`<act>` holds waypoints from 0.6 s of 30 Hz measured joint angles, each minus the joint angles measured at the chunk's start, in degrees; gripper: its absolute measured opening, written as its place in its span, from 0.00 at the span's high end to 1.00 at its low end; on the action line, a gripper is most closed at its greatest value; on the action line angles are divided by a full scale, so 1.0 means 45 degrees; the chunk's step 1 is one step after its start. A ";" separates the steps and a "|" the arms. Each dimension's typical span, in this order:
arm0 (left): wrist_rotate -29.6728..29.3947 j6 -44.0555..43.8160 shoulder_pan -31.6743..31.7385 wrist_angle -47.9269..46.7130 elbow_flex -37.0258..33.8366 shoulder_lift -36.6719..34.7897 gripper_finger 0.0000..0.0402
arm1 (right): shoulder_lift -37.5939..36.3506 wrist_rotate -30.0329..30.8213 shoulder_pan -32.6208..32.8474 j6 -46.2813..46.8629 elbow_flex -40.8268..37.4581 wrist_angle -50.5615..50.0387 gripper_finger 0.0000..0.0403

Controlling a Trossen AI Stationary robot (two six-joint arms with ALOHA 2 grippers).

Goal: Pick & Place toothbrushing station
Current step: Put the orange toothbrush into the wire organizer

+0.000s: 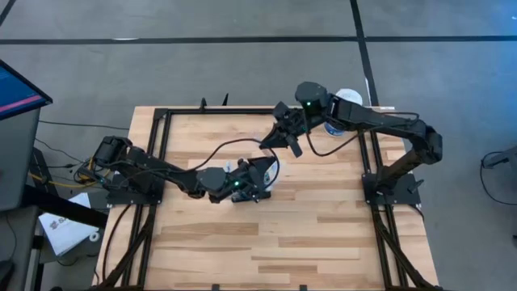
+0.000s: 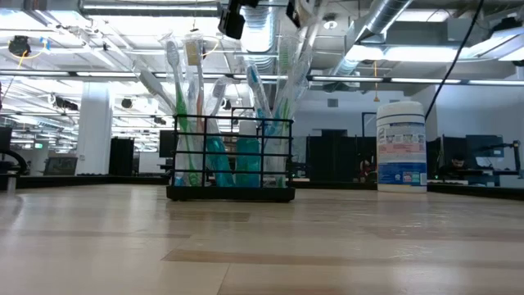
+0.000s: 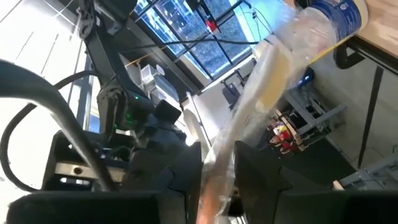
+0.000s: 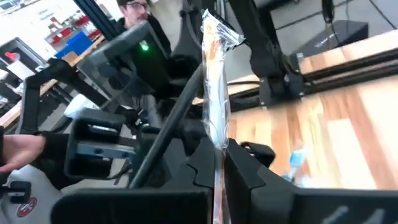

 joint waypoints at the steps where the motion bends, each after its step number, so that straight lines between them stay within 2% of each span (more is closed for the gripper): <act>1: -0.0011 0.0000 -0.0045 -0.0004 0.0000 0.0016 0.79 | 0.0064 -0.0004 0.0071 0.0009 -0.0002 0.0060 0.99; 9: -0.0275 -0.0009 -0.0118 -0.0078 -0.0277 0.0014 0.80 | 0.0377 -0.0106 0.0234 0.0200 0.0027 0.0311 0.99; 12: -0.0382 -0.0458 -0.0118 -0.0122 -0.0493 0.0025 0.85 | 0.0400 -0.0041 0.0225 0.0198 0.0007 0.0281 0.99; 15: -0.0334 -0.0706 -0.0116 -0.0032 -0.0609 0.0001 0.95 | 0.0464 0.0040 0.0225 0.0249 0.0007 0.0325 0.99; 18: -0.0328 -0.0939 -0.0137 -0.0081 -0.0631 0.0006 0.97 | 0.0526 0.0051 0.0215 0.0262 -0.0002 0.0157 0.98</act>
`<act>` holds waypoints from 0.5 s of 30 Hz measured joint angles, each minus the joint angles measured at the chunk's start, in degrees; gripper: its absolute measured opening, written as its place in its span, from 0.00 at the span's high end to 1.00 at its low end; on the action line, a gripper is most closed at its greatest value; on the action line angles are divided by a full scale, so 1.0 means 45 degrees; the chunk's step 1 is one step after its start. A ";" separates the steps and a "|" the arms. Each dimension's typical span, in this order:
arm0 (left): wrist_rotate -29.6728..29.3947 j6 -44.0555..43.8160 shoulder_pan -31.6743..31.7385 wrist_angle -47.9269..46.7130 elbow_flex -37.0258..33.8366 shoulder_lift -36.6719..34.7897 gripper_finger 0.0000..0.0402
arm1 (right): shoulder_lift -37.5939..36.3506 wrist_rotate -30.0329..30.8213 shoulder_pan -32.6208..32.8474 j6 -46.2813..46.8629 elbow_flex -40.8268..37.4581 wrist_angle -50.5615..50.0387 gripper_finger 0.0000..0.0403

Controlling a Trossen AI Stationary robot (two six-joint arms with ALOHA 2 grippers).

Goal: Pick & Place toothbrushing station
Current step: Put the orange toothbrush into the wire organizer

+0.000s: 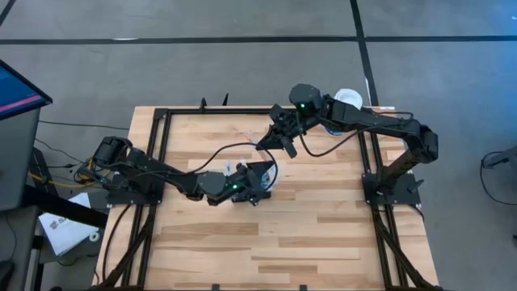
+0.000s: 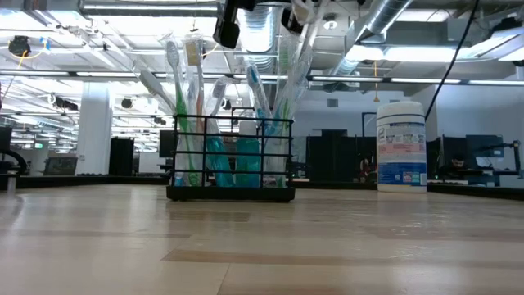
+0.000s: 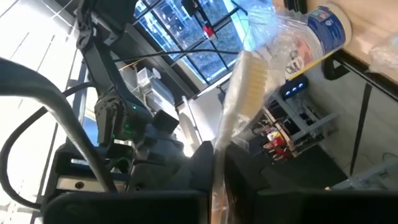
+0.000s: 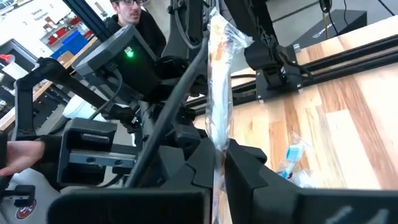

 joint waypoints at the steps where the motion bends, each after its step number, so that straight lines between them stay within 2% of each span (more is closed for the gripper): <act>1: 0.0007 -0.0055 -0.0014 0.0034 0.0000 0.0000 0.97 | -0.0005 0.0000 -0.0016 -0.0080 0.0002 -0.0039 0.97; 9: -0.0194 -0.0591 -0.0024 0.0074 -0.0015 0.0019 0.98 | 0.0102 -0.0350 -0.0123 -0.0483 0.0015 -0.0505 0.84; 15: -0.1022 -0.1036 0.0020 0.0065 -0.0024 0.0019 0.98 | 0.0058 -0.1954 -0.0695 -0.0756 0.0039 -0.0832 0.76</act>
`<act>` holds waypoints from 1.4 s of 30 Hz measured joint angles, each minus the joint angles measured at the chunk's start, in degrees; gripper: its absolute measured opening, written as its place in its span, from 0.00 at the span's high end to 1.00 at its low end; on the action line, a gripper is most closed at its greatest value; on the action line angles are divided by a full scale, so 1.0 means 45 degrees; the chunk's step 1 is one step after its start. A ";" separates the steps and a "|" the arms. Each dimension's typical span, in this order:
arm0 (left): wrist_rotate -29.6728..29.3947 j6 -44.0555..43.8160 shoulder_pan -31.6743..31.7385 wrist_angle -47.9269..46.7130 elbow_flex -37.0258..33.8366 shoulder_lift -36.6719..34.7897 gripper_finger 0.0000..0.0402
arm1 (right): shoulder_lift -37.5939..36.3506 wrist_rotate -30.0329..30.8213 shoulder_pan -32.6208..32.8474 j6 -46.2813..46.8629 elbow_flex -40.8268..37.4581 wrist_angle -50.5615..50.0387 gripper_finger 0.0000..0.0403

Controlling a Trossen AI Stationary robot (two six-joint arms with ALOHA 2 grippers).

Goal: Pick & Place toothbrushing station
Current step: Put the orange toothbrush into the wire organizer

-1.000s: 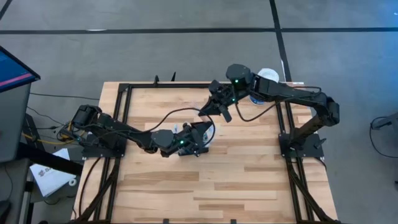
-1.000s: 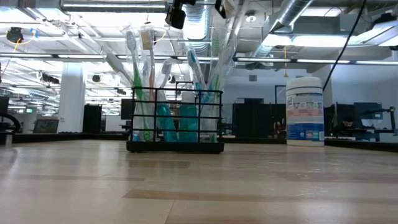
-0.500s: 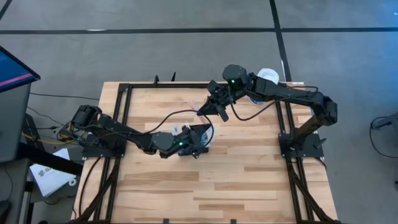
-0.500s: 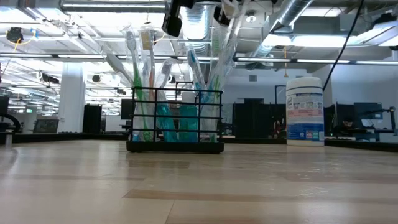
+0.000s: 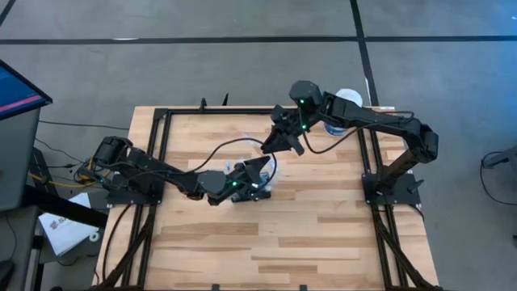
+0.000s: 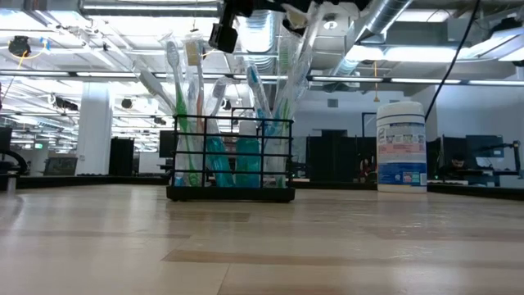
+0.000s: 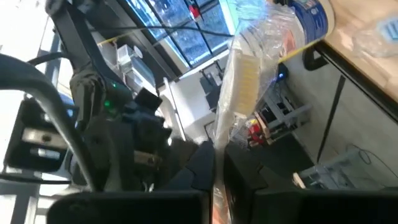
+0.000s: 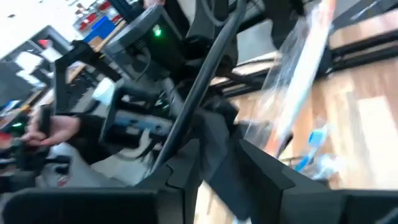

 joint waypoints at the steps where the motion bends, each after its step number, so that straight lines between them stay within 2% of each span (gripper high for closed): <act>1: -0.0068 -0.0051 -0.0001 0.0002 0.0000 -0.0008 0.98 | 0.0000 -0.0310 -0.0090 0.0019 0.0000 -0.0139 0.75; 4: -0.0025 -0.0090 -0.0005 0.0020 0.0000 -0.0061 0.98 | 0.0000 -0.0825 -0.0480 0.0013 0.0000 -0.0545 0.73; 8: -0.0207 -0.0355 0.0004 0.0095 -0.0005 -0.0333 0.98 | -0.0030 -0.0853 -0.1029 -0.0156 0.0000 -0.1029 0.72; 16: -0.0555 -0.2063 0.0009 0.0016 -0.0019 -0.1800 0.98 | -0.0546 -0.0580 -0.2023 -0.2127 0.0005 -0.2296 0.72; 21: -0.0923 -0.4764 0.0009 -0.0079 -0.0019 -0.2876 0.98 | -0.0866 0.0618 -0.2017 -0.3172 -0.0012 -0.2882 0.73; 24: -0.0891 -0.7140 -0.0013 -0.0469 -0.0019 -0.3465 0.98 | -0.1002 0.1752 -0.1972 -0.3468 0.0000 -0.3030 0.73; 27: -0.0629 -0.9933 -0.0015 -0.1097 -0.0019 -0.4102 0.98 | -0.1082 0.2222 -0.1986 -0.3756 -0.0010 -0.3590 0.73; 31: 0.0741 -1.4029 0.0035 -0.2950 -0.0019 -0.4983 0.98 | -0.1243 0.2520 -0.2012 -0.4058 -0.0015 -0.4571 0.73; 35: 0.3597 -1.7846 0.0245 -0.4738 -0.0019 -0.5631 0.98 | -0.1594 0.3089 -0.2006 -0.4170 -0.0187 -0.5009 0.73; 42: 0.6884 -2.1827 0.0828 -0.5647 -0.0064 -0.5750 0.98 | -0.3427 0.3821 -0.2004 -0.3789 -0.1907 -0.4747 0.73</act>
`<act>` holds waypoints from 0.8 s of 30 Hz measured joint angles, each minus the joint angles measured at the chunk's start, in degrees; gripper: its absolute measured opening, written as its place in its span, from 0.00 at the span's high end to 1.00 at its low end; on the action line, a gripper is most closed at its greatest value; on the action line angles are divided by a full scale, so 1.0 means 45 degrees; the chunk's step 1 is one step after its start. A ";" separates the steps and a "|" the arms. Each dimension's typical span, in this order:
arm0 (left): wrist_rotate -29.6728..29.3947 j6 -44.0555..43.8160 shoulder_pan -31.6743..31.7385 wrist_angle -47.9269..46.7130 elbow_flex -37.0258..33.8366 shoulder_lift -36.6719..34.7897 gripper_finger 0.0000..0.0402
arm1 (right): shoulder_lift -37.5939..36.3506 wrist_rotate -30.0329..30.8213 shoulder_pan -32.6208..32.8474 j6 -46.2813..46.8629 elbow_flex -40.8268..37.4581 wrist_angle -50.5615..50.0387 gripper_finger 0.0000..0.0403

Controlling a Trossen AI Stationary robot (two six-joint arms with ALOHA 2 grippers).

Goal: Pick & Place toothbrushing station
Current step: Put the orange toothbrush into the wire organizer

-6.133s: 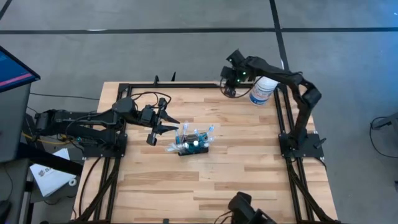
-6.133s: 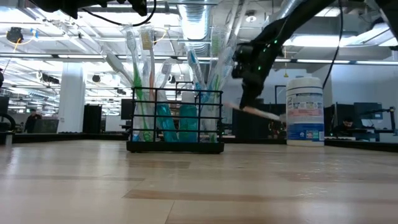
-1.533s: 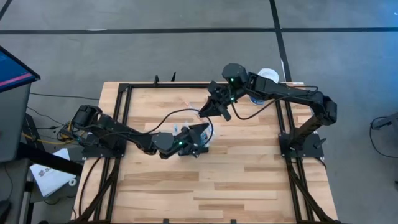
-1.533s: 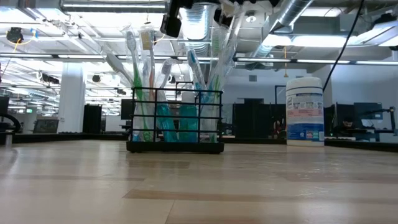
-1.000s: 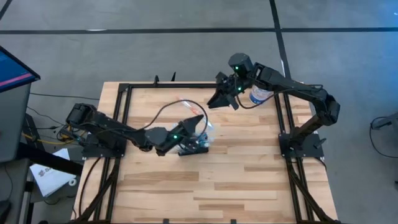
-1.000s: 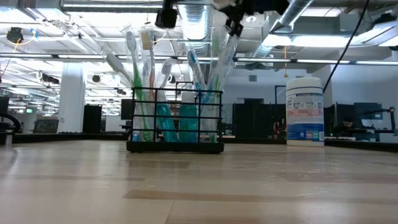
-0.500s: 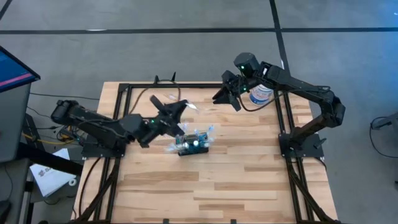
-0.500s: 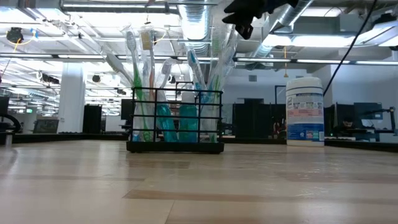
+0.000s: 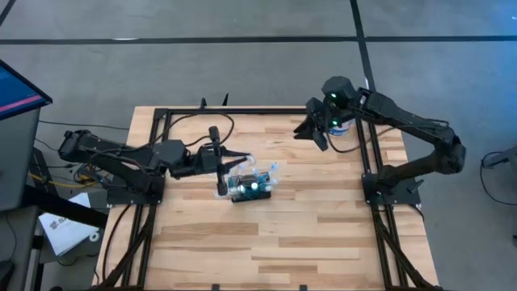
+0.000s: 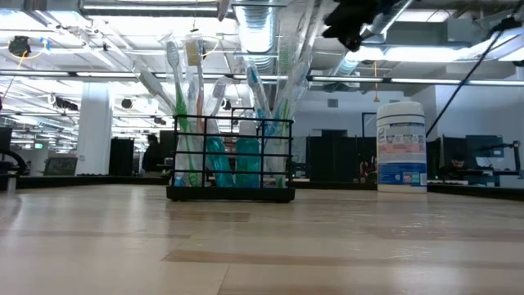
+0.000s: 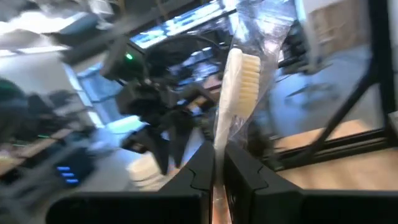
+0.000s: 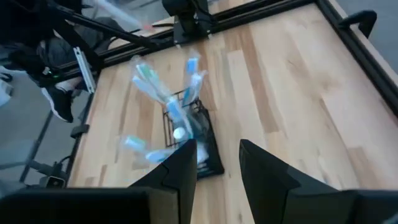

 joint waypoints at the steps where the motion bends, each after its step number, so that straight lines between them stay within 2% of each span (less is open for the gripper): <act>1: 0.0420 -0.0373 0.0067 0.0013 -0.0069 0.0028 0.98 | -0.0362 0.0009 0.0019 0.0125 -0.0342 0.0115 0.73; 4: 0.1703 -0.1600 0.0222 0.0153 -0.0331 0.0057 0.98 | -0.1560 0.0277 0.0033 0.0356 -0.1408 0.0486 0.73; 7: 0.2342 -0.2620 0.0257 0.1415 -0.0973 0.0047 0.98 | -0.2831 0.1058 0.0021 0.0485 -0.2444 0.0557 0.73; 17: 0.2502 -0.3655 0.0250 0.6386 -0.3265 0.0500 0.98 | -0.6332 0.1385 0.0023 0.1205 -0.4689 0.1288 0.73; 24: 0.2567 -0.3938 0.0255 0.8788 -0.3680 0.2176 0.98 | -0.7659 0.1579 0.0099 0.1632 -0.5566 0.1339 0.73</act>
